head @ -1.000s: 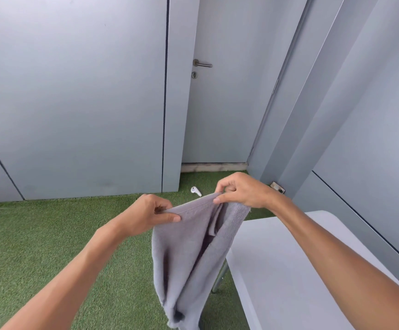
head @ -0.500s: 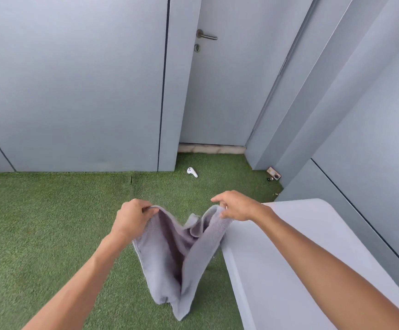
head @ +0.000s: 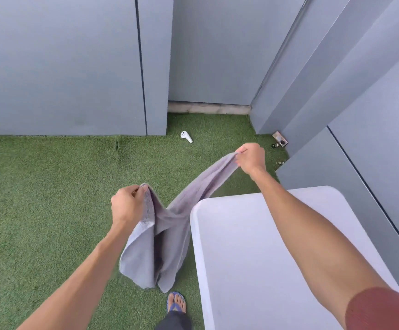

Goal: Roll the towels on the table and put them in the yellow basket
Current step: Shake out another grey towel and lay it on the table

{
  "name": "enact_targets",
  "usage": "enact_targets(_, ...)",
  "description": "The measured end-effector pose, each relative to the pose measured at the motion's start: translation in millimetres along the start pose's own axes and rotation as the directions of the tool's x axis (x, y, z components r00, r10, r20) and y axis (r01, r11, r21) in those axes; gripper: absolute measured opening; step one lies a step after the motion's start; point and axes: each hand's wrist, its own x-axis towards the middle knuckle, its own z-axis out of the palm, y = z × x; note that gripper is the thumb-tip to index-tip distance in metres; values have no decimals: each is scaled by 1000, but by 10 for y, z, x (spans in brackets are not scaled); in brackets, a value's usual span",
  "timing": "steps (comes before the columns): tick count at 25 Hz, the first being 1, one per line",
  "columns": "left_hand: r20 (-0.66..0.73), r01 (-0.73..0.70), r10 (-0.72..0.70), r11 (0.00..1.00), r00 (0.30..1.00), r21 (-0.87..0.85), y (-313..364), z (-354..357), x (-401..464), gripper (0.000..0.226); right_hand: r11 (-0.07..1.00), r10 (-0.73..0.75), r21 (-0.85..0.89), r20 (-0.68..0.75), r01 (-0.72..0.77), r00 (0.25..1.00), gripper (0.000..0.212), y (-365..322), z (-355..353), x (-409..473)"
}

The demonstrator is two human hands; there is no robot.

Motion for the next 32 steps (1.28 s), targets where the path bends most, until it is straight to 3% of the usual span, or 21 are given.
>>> enact_targets(5, -59, -139, 137, 989, 989, -40, 446, 671, 162, 39, 998, 59, 0, -279, -62, 958, 19, 1062, -1125, 1071)
enact_targets(10, 148, -257, 243, 963, 959, 83, 256, 1341, -100, 33, 981, 181, 13, -427, -194, 886, 20, 2618, -1900, 1308)
enact_targets(13, 172, -327, 297, 928, 939, 178, 148, 1566, -238, 11, 969, 232, 4, -381, -249, 895, 18, 3339, -1891, 1200)
enact_targets(16, 123, -342, 321, 908, 939, 243, 86, 1637, -289, 16, 960, 260, -19, -299, -278, 918, 15, 3961, -1666, 960)
enact_targets(18, 96, -333, 319, 909, 943, 249, 44, 1641, -367, 11, 961, 257, -9, -324, -275, 910, 15, 4215, -1563, 809)
enact_targets(25, -40, -259, 269, 951, 962, 170, -244, 1641, -854, 7, 947, 323, 112, -328, -302, 888, 16, 4430, -1692, 259)
enact_targets(32, -59, -192, 199, 975, 978, 110, -795, 1608, -1856, 10, 866, 490, 286, -324, -410, 809, 18, 4890, -1829, -844)
